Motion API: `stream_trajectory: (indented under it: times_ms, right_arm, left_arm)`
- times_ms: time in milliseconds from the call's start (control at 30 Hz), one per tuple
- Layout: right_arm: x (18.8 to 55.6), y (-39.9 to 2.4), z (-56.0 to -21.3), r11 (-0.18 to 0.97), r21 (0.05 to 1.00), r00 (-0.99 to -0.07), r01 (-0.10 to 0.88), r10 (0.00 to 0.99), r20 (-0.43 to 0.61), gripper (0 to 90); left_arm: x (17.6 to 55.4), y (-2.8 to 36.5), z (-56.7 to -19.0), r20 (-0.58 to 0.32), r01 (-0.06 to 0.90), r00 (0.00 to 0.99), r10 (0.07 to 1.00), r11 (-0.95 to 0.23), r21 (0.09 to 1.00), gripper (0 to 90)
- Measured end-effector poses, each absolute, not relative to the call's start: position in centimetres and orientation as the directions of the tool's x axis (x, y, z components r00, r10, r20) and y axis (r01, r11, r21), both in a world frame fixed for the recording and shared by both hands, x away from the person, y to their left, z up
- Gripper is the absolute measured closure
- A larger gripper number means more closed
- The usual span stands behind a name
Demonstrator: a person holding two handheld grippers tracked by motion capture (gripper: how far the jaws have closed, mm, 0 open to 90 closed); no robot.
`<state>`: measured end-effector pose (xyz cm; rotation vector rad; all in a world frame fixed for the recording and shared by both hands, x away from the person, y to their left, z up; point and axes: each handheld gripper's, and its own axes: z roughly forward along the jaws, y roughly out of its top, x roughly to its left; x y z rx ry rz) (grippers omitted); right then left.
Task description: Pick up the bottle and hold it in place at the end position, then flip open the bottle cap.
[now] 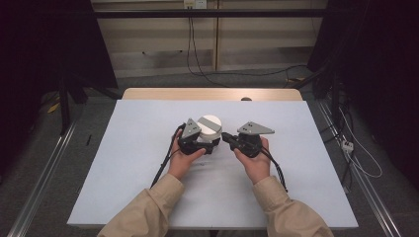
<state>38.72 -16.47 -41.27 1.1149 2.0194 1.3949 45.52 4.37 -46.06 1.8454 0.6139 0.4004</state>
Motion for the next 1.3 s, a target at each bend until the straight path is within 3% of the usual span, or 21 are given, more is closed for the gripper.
stream_trajectory:
  times_ms: [1300]
  right_arm:
    - [39.3,-15.6,-39.1,0.167,0.933,-0.599,0.319,0.798,0.062,90.0]
  left_arm:
    - [45.5,4.4,-46.1,-0.017,0.220,0.808,0.588,-0.275,0.936,18.5]
